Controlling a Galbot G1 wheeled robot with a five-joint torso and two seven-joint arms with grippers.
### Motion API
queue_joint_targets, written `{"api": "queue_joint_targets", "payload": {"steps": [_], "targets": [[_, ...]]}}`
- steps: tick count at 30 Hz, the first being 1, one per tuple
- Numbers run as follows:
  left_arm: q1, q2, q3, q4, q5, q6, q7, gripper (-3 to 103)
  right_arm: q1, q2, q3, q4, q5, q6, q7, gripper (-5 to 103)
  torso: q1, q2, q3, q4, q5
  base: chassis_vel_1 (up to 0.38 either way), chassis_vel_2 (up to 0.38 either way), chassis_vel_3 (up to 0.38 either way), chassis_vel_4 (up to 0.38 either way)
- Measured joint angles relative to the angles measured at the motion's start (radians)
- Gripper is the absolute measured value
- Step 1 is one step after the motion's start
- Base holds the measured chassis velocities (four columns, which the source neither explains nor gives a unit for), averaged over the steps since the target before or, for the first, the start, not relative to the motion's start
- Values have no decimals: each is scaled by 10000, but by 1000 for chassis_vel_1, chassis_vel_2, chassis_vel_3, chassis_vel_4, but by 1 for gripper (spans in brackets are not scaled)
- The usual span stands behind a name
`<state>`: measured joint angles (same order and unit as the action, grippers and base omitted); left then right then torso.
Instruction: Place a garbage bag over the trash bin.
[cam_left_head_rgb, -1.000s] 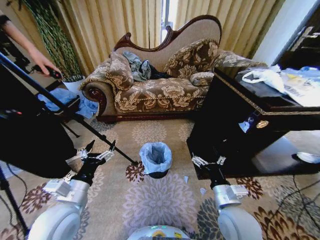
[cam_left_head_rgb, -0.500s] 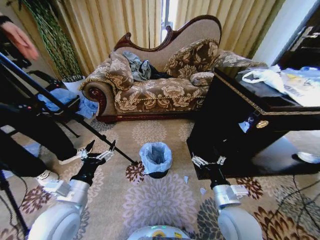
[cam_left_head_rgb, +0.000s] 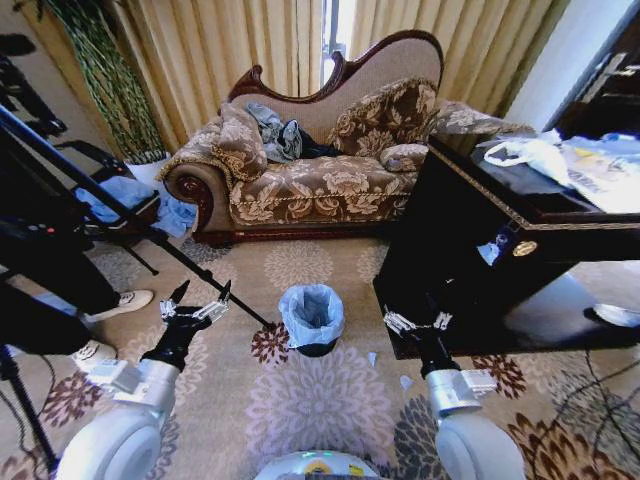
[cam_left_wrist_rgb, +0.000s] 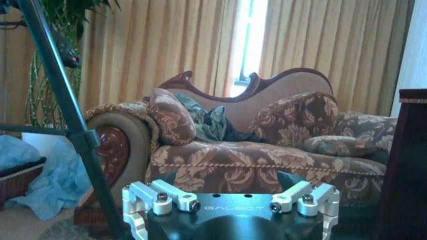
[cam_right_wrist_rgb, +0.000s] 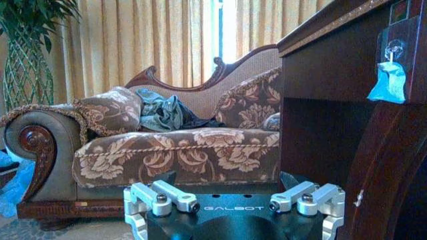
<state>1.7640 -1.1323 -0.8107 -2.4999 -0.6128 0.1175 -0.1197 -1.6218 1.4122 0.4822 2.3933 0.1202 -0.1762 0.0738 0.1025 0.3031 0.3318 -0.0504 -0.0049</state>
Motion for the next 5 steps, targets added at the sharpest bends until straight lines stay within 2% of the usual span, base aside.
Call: {"api": "queue_joint_targets", "payload": {"steps": [5], "targets": [[0,0,0,0,0,0,0,100,0,0,0,0,0,0,0,100,0,0,0,0,0,0,0,0,0]]}}
